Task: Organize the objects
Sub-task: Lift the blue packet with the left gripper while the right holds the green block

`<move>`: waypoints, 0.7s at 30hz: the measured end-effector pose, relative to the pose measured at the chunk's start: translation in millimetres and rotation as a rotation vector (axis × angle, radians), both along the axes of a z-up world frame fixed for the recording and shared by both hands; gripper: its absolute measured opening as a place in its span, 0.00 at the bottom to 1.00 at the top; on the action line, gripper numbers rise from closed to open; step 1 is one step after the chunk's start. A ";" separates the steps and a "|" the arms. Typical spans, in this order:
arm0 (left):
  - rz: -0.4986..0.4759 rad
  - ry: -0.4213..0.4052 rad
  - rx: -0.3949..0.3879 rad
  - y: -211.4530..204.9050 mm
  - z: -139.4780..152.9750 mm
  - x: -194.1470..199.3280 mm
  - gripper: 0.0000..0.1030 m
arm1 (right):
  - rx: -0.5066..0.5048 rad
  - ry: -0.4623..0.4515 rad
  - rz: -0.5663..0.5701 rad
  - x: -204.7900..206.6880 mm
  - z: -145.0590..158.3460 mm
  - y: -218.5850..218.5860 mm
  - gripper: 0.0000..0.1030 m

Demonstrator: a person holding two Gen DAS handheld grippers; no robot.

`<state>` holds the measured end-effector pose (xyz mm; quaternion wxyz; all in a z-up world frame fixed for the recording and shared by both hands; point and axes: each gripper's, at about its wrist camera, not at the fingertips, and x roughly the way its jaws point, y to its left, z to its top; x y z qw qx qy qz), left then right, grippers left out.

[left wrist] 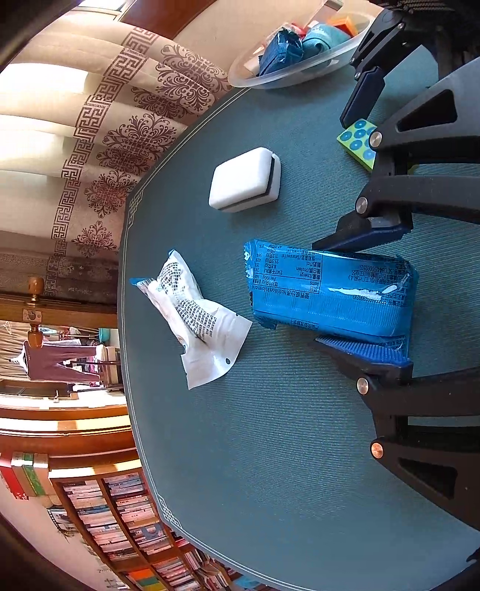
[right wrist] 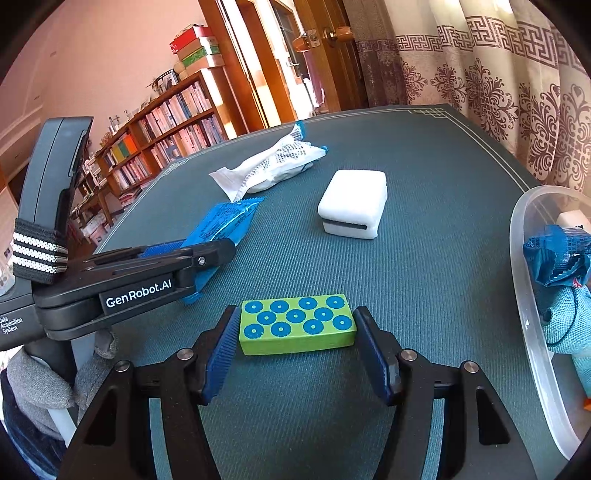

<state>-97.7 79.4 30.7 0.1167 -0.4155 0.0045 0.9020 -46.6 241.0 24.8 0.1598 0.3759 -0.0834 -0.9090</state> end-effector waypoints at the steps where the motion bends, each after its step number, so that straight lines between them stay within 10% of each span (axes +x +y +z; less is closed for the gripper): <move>1: -0.002 0.000 0.002 -0.2 0.2 1.2 0.45 | -0.002 0.002 -0.005 1.8 0.9 1.5 0.61; 21: -0.019 0.003 0.029 -2.9 0.8 8.4 0.45 | 0.103 -0.023 0.009 -0.1 -3.8 -9.7 0.62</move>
